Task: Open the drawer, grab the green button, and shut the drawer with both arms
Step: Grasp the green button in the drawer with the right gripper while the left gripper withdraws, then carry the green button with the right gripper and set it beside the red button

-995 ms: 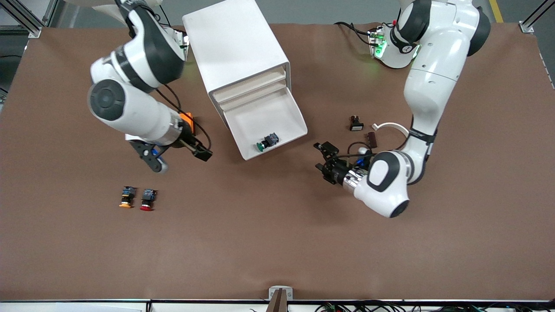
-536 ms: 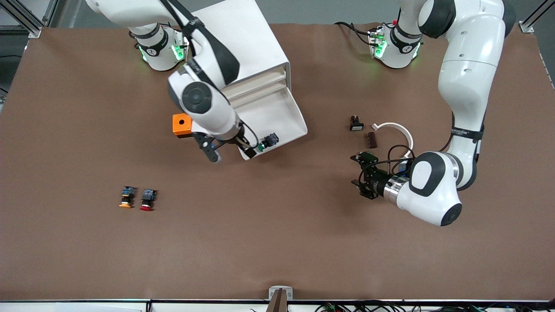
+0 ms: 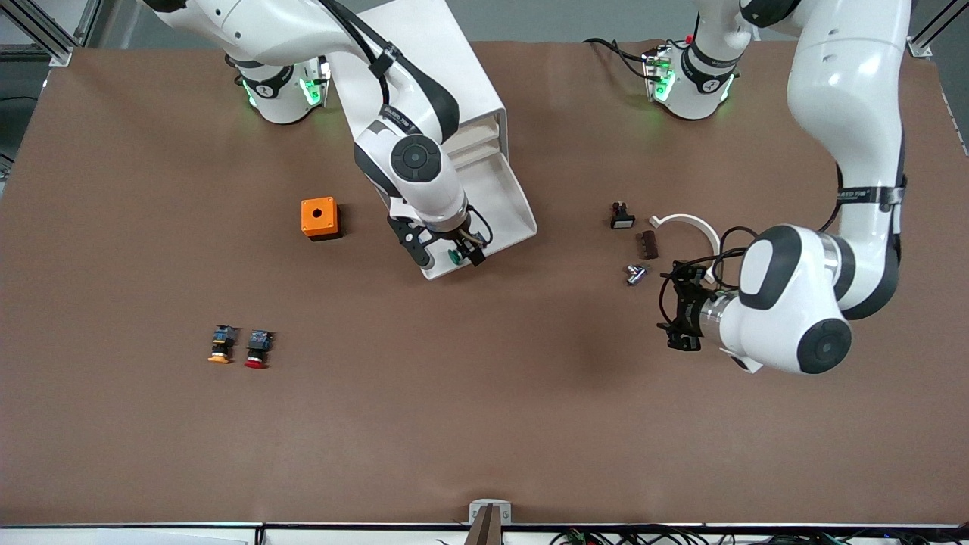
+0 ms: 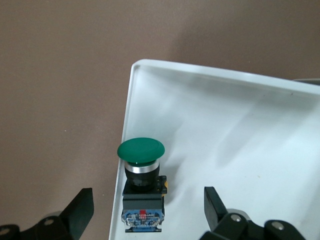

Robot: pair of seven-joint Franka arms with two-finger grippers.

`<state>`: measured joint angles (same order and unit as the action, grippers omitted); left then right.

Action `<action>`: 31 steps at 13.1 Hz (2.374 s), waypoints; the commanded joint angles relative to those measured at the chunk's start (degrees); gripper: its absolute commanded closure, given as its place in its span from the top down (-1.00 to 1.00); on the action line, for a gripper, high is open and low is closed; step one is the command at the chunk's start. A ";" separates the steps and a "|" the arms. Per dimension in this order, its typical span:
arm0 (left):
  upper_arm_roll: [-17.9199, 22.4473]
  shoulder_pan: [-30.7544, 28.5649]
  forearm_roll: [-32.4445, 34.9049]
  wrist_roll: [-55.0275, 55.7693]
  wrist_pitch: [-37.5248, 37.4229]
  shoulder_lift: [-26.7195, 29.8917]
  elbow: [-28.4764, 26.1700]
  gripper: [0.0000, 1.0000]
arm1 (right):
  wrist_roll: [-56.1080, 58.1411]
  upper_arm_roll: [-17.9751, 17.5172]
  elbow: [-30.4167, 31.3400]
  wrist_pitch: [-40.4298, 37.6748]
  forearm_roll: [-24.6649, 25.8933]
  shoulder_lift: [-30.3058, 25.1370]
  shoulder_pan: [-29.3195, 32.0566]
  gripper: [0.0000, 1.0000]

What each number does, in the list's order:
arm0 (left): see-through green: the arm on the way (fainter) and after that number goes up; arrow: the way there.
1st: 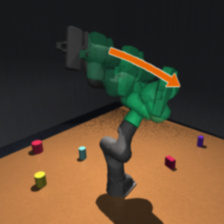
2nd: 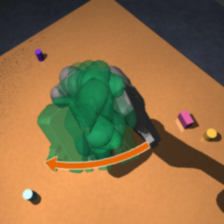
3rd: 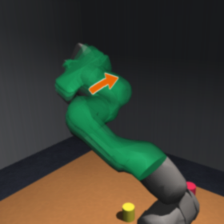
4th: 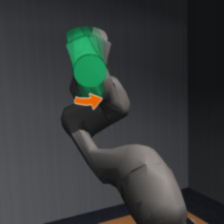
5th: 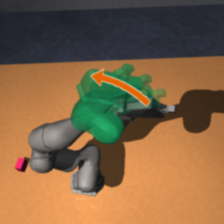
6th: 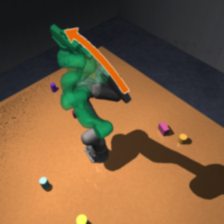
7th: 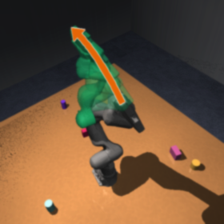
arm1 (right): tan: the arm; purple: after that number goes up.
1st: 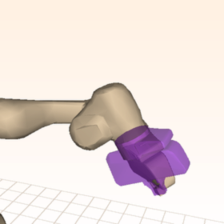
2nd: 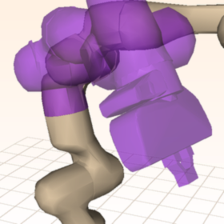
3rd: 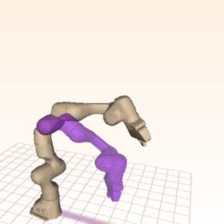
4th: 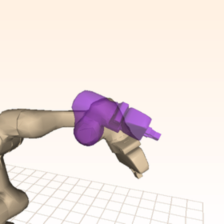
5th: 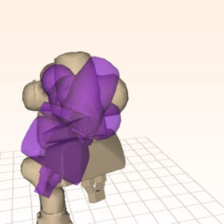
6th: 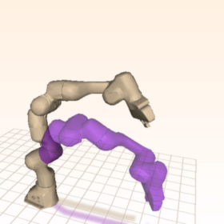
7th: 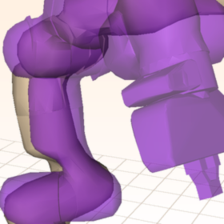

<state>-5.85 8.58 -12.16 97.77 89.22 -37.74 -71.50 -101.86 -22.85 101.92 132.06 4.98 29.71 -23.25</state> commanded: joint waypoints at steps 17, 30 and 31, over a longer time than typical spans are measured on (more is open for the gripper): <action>6.29 -0.05 12.51 -40.72 -0.36 13.74 -1.36 0.99 | 20.78 -2.82 -6.72 -7.07 4.61 0.88 11.71 -0.97; 4.28 1.18 10.67 -54.26 8.24 9.63 -2.41 0.99 | 69.60 -3.61 -7.70 -5.33 12.51 7.81 35.99 -0.97; 2.70 1.18 10.49 -54.26 9.73 8.66 -2.42 0.99 | 69.69 -3.52 -7.70 -4.71 12.60 8.52 35.99 -0.97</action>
<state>-1.28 9.17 -1.13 44.20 96.27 -27.78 -73.53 -32.59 -24.82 94.20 126.12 15.82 36.87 11.71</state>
